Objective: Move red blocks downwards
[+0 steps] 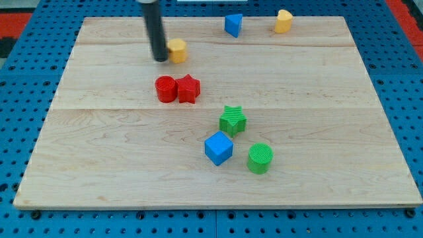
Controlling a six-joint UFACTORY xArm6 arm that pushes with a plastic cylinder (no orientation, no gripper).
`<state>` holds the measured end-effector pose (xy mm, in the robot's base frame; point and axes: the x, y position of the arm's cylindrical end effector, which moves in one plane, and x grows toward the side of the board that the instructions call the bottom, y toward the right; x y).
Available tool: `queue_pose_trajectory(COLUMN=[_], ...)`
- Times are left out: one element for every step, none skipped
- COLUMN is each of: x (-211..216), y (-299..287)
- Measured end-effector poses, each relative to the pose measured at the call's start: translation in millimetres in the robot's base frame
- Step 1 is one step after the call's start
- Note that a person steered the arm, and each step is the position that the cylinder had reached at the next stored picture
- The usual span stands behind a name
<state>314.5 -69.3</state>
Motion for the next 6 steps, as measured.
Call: queue_pose_trajectory(x=[-14,-52,-27,57,71,63], y=[34,40,47,44,-8,-10])
